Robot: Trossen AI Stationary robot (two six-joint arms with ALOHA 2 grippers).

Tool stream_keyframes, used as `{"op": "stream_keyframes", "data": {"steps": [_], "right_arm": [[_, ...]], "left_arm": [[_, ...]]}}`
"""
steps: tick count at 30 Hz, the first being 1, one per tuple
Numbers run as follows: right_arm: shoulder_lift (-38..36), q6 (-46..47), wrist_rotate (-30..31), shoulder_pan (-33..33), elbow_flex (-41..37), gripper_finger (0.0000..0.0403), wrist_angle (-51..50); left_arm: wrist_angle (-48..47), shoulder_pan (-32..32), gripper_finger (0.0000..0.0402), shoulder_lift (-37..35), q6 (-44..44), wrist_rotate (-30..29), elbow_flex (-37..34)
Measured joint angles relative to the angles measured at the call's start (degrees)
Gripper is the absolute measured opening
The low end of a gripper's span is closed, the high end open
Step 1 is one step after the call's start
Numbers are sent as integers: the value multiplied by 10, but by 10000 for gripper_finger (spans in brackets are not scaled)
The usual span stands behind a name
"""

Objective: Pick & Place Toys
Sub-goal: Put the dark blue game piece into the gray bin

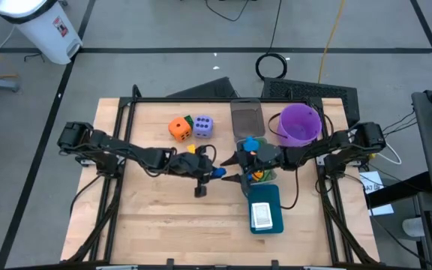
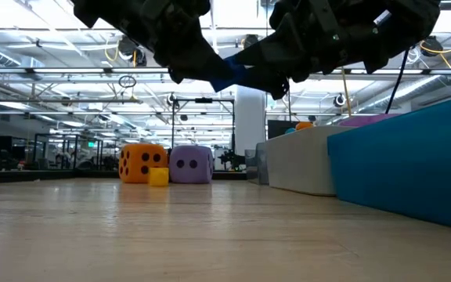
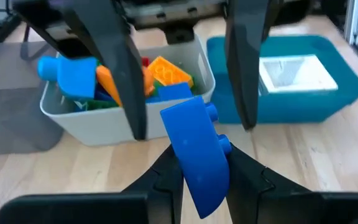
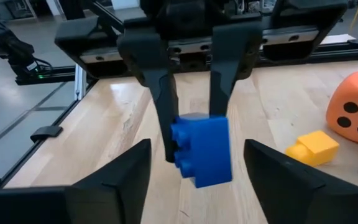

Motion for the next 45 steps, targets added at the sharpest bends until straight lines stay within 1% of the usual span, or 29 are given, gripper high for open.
{"op": "stream_keyframes", "data": {"steps": [8, 13, 20, 24, 28, 32, 36, 41, 45], "right_arm": [[0, -3, 1, 0, 0, 179, 4], [0, -16, 0, 0, 0, 134, 6], [0, -32, -32, -1, 0, 63, 10], [0, -38, -42, -1, 0, 62, 13], [-14, -59, -47, -1, 0, 62, -15], [-57, -62, -43, -7, 0, 62, -85], [-122, -61, -13, -8, 0, 62, -190], [-197, -17, -14, -6, 0, 65, -360], [-233, 23, -10, -6, -4, 78, -470]], "left_arm": [[17, 0, 85, 0, 1, -1, 0], [17, 0, 85, 0, 1, 0, 0], [17, -1, 89, 0, 2, 4, 0], [20, -7, 117, 0, -18, 1, 0], [17, -10, 166, 0, -61, -2, 0], [17, -10, 221, 0, -64, 1, 0], [13, -10, 261, 0, -49, 11, 0], [-4, -10, 285, 1, -47, 11, 0], [-2, -9, 284, 1, -47, 11, 0]]}}
